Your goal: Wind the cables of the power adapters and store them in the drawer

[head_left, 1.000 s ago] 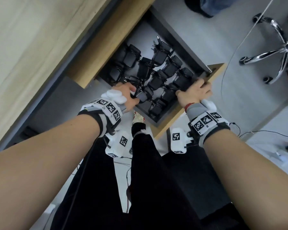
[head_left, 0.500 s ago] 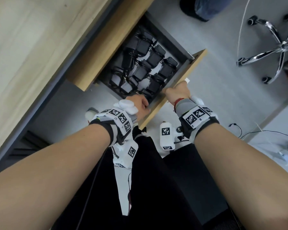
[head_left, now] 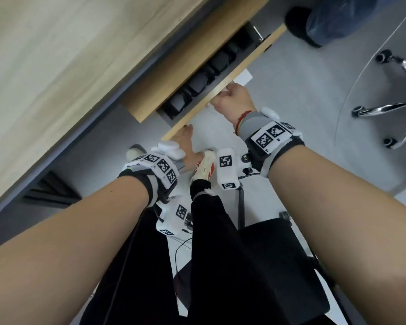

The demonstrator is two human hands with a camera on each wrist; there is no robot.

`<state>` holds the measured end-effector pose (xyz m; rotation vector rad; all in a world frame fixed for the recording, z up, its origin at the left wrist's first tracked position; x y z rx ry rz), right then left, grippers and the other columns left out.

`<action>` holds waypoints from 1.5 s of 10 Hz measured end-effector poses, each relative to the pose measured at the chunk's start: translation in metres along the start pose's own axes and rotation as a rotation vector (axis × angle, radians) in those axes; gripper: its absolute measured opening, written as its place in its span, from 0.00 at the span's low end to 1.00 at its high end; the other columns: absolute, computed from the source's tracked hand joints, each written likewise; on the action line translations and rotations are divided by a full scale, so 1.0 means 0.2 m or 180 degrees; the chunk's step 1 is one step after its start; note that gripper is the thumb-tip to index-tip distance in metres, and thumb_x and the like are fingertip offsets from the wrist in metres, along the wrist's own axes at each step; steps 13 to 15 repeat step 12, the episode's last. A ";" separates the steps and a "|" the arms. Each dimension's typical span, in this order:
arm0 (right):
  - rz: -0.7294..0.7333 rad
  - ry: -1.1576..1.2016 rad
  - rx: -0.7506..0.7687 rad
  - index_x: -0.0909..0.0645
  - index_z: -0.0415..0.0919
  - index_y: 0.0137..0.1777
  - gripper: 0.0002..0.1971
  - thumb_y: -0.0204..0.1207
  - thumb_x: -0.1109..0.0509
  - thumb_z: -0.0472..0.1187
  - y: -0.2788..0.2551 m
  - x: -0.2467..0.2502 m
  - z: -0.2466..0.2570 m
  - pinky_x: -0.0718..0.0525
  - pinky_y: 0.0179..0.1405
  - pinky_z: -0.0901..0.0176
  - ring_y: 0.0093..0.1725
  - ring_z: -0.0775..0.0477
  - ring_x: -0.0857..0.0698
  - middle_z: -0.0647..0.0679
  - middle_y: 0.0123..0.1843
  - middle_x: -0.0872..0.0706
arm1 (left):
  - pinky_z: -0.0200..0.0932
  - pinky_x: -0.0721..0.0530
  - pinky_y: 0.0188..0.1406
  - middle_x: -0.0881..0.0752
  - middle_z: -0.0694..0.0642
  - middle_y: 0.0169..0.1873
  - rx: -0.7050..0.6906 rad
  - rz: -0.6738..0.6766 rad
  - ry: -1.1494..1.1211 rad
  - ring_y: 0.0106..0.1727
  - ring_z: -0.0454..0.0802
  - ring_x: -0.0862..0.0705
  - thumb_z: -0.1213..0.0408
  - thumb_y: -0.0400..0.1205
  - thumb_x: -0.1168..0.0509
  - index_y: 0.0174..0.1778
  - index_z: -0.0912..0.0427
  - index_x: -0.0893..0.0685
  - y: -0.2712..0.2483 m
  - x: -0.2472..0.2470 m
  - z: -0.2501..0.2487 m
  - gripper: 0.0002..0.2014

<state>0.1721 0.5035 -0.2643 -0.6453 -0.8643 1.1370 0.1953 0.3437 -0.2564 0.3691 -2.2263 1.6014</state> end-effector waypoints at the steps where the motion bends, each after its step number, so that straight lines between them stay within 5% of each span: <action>1: 0.0192 0.0011 0.0050 0.28 0.45 0.46 0.11 0.76 0.35 0.27 0.05 -0.09 0.06 0.24 0.37 0.71 0.35 0.55 0.26 0.50 0.34 0.26 | 0.48 0.50 0.82 0.53 0.59 0.86 0.0052 -0.0258 0.0015 0.86 0.56 0.51 0.52 0.83 0.34 0.86 0.62 0.55 0.03 0.03 0.07 0.44; 2: 0.0249 -0.0032 0.0225 0.30 0.30 0.74 0.23 0.79 0.34 0.27 0.08 -0.13 0.12 0.23 0.60 0.62 0.60 0.44 0.17 0.34 0.66 0.17 | 0.55 0.48 0.83 0.57 0.58 0.87 0.0079 -0.0367 0.0059 0.86 0.60 0.56 0.51 0.81 0.32 0.87 0.58 0.55 0.07 0.06 0.11 0.46; 3: 0.0268 0.0040 0.0266 0.41 0.33 0.83 0.33 0.79 0.34 0.27 0.13 -0.17 0.14 0.23 0.64 0.63 0.73 0.45 0.23 0.43 0.76 0.23 | 0.59 0.47 0.83 0.57 0.57 0.87 0.0101 -0.0543 0.0099 0.86 0.62 0.56 0.49 0.80 0.32 0.87 0.56 0.54 0.12 0.09 0.17 0.47; 4: 0.0272 0.0262 0.0362 0.39 0.37 0.83 0.33 0.78 0.35 0.27 0.16 -0.21 0.16 0.20 0.59 0.65 0.74 0.47 0.24 0.46 0.73 0.22 | 0.63 0.48 0.83 0.56 0.56 0.87 0.0093 -0.0705 -0.0040 0.86 0.61 0.54 0.48 0.78 0.31 0.87 0.55 0.56 0.15 0.12 0.20 0.49; 6: 0.0203 0.0403 0.0442 0.26 0.39 0.72 0.33 0.64 0.30 0.34 0.19 -0.24 0.18 0.18 0.70 0.47 0.75 0.46 0.23 0.42 0.74 0.21 | 0.60 0.44 0.82 0.48 0.57 0.86 0.0081 -0.0801 -0.0074 0.85 0.62 0.46 0.48 0.78 0.30 0.87 0.55 0.54 0.18 0.19 0.22 0.49; 7: 0.0210 0.0311 0.0399 0.26 0.38 0.72 0.28 0.70 0.29 0.29 0.16 -0.22 0.17 0.17 0.68 0.48 0.68 0.46 0.19 0.44 0.66 0.16 | 0.58 0.40 0.80 0.45 0.57 0.86 0.0074 -0.0811 -0.0104 0.84 0.63 0.43 0.49 0.78 0.31 0.86 0.52 0.47 0.17 0.20 0.21 0.44; 8: 0.0243 0.0502 0.0274 0.29 0.33 0.73 0.27 0.71 0.32 0.25 0.10 -0.21 0.18 0.13 0.58 0.52 0.56 0.46 0.17 0.46 0.51 0.16 | 0.52 0.27 0.72 0.28 0.56 0.78 -0.0042 -0.0918 -0.0353 0.75 0.58 0.26 0.49 0.79 0.32 0.80 0.51 0.31 0.11 0.26 0.17 0.32; 9: 0.0250 0.0258 0.0289 0.20 0.39 0.61 0.19 0.69 0.29 0.28 0.00 -0.19 0.23 0.12 0.60 0.46 0.51 0.42 0.12 0.41 0.50 0.12 | 0.48 0.19 0.62 0.15 0.48 0.62 -0.0135 -0.0856 -0.0710 0.61 0.51 0.16 0.51 0.80 0.32 0.68 0.49 0.20 0.02 0.32 0.13 0.20; 10: 0.0264 0.0281 0.0318 0.16 0.42 0.48 0.08 0.75 0.29 0.29 -0.14 -0.15 0.26 0.11 0.57 0.52 0.46 0.42 0.11 0.42 0.43 0.13 | 0.38 0.18 0.52 0.14 0.47 0.48 -0.0222 -0.0981 -0.1242 0.50 0.48 0.14 0.58 0.79 0.30 0.57 0.51 0.15 -0.12 0.43 0.09 0.12; 11: 0.0222 0.0404 0.0395 0.16 0.43 0.43 0.08 0.77 0.28 0.29 -0.28 -0.10 0.36 0.10 0.54 0.56 0.44 0.44 0.12 0.41 0.44 0.13 | 0.20 0.26 0.30 0.13 0.49 0.44 -0.0351 -0.1133 -0.1593 0.38 0.41 0.18 0.64 0.79 0.30 0.54 0.54 0.13 -0.29 0.56 0.08 0.09; 12: 0.0226 0.0635 0.0420 0.17 0.40 0.45 0.07 0.77 0.31 0.27 -0.43 -0.07 0.45 0.11 0.47 0.59 0.38 0.47 0.14 0.43 0.40 0.14 | 0.24 0.22 0.33 0.11 0.47 0.39 -0.0430 -0.1302 -0.1853 0.36 0.42 0.16 0.61 0.79 0.29 0.49 0.49 0.12 -0.46 0.69 0.11 0.05; 15: 0.0226 0.0635 0.0420 0.17 0.40 0.45 0.07 0.77 0.31 0.27 -0.43 -0.07 0.45 0.11 0.47 0.59 0.38 0.47 0.14 0.43 0.40 0.14 | 0.24 0.22 0.33 0.11 0.47 0.39 -0.0430 -0.1302 -0.1853 0.36 0.42 0.16 0.61 0.79 0.29 0.49 0.49 0.12 -0.46 0.69 0.11 0.05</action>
Point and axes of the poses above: each hand's wrist, its own y-axis towards the middle knuckle, its own x-axis out of the back of the hand, z = x × y, the point moved 10 cm from there along y, towards the middle knuckle
